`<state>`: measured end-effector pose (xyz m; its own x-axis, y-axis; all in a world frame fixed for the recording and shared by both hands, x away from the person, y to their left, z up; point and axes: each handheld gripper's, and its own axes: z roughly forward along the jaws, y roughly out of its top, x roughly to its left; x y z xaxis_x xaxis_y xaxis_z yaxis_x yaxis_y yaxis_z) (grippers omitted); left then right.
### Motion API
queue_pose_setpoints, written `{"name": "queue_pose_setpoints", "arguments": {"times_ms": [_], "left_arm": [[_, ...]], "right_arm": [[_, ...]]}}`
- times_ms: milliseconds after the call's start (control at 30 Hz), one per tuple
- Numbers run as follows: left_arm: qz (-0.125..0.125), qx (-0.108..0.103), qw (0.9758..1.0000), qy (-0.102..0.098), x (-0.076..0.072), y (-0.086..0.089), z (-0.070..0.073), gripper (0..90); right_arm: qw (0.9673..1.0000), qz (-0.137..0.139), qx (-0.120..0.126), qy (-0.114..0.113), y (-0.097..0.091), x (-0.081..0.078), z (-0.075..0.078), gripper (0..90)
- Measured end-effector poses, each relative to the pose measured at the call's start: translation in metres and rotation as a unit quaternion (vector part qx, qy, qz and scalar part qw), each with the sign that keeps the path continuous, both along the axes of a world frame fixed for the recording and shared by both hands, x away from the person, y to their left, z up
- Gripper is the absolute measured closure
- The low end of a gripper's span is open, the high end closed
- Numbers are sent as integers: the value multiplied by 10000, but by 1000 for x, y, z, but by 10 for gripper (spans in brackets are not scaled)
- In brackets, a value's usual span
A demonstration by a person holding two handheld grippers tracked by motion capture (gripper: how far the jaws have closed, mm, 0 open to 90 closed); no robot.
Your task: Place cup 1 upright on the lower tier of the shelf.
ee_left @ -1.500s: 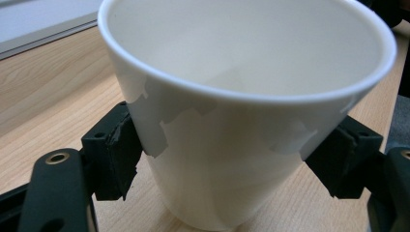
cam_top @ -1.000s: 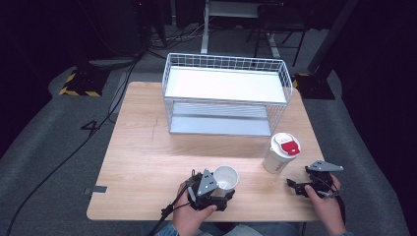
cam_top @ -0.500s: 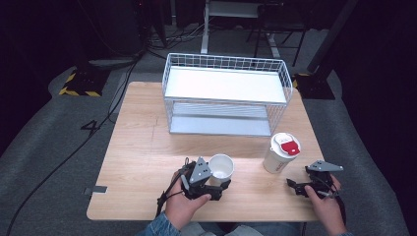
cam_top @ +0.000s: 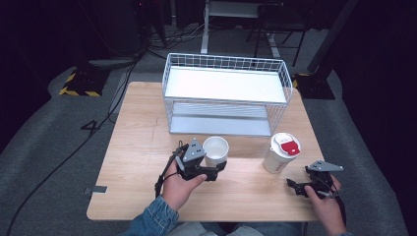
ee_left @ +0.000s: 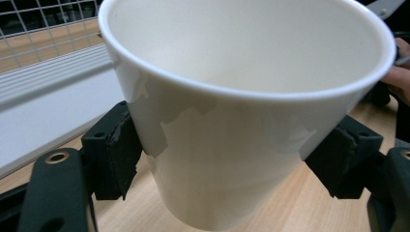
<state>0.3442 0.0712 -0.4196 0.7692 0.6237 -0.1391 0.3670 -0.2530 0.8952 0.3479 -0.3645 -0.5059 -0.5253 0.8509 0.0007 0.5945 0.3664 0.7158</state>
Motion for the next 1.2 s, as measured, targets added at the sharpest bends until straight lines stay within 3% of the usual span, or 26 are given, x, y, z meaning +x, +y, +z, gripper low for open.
{"name": "queue_pose_setpoints", "arguments": {"times_ms": [133, 400, 500, 633, 700, 833, 967, 1133, 1200], "left_arm": [[149, 89, 9998, -62, 12, 3, 0, 219], [429, -15, 9990, -108, 35, 10, -4, 219], [561, 158, 9981, -178, 46, 15, -6, 218], [618, 146, 9978, -215, 55, 19, -7, 218], [773, 157, 9966, -254, 62, 21, -7, 218], [856, 77, 9961, -210, 71, 24, -12, 218], [1072, 291, 9933, -317, 82, 24, -12, 217], [1130, 173, 9926, -403, 93, 26, -13, 217], [1289, 146, 9908, -376, 97, 25, -15, 217]], "right_arm": [[10000, 0, 1, 1, 0, 0, 0, 23], [10000, 0, 1, 1, 0, 0, 0, 23], [10000, -1, 2, 2, 0, 0, 0, 23], [10000, -1, 2, 2, 0, 0, 0, 23], [10000, -2, -1, 1, 0, 0, 0, 23], [10000, 0, 1, -1, 0, 0, 0, 23], [10000, 0, 2, 1, 0, 0, 0, 23], [10000, -1, 1, 0, 0, 0, 0, 23], [10000, 0, 1, 0, 0, 0, 0, 23]]}}
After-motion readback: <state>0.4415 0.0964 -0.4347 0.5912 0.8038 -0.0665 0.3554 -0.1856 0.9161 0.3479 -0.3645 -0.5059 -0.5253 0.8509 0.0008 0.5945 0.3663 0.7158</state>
